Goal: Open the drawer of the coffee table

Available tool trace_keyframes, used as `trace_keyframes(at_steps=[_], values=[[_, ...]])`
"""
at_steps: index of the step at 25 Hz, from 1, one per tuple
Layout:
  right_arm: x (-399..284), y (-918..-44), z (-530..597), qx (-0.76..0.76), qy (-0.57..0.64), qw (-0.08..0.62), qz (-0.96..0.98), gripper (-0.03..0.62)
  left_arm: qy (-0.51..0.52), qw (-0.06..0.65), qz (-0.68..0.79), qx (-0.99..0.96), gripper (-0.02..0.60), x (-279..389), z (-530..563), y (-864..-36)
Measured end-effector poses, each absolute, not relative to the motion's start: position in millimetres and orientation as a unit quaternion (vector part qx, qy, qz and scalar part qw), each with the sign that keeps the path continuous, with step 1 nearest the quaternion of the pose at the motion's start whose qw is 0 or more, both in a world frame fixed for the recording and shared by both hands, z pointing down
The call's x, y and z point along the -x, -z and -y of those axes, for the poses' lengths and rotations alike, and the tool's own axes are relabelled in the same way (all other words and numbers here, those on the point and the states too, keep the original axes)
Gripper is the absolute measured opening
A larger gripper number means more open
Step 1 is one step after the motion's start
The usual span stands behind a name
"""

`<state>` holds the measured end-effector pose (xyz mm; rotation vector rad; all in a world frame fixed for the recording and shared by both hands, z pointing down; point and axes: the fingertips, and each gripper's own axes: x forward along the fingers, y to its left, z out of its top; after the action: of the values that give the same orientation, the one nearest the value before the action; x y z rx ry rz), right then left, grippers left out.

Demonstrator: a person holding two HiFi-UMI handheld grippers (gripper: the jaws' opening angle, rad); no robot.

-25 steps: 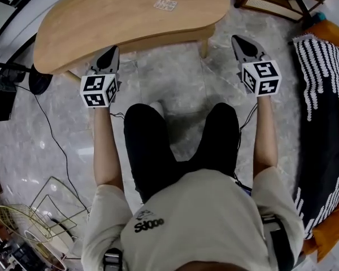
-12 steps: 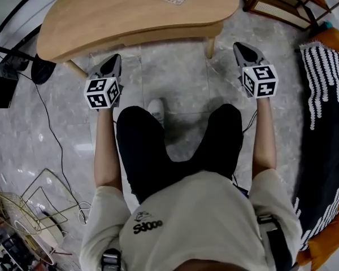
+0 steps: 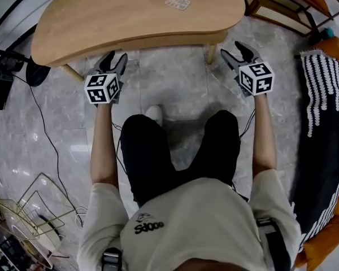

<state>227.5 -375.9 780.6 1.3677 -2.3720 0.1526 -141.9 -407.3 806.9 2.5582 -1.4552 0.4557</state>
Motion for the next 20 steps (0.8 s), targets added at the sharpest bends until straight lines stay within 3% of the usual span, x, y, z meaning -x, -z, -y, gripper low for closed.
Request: trace_keyframes(at_steps=[14, 17, 20], values=[[-215.1, -810.8, 442.0, -0.476, -0.084, 0.203, 0.852, 0.264, -0.148, 0.102, 0.485, -0.856, 0.216, 129.5, 455.1, -824.4], [-220.4, -810.4, 444.7, -0.493, -0.084, 0.192, 0.844, 0.215, -0.143, 0.108, 0.487, -0.855, 0.192, 131.0, 455.7, -824.0], [-222.0, -809.3, 444.6, -0.506, -0.082, 0.188, 0.838, 0.213, -0.147, 0.11, 0.486, -0.854, 0.18, 131.4, 456.0, -823.2]])
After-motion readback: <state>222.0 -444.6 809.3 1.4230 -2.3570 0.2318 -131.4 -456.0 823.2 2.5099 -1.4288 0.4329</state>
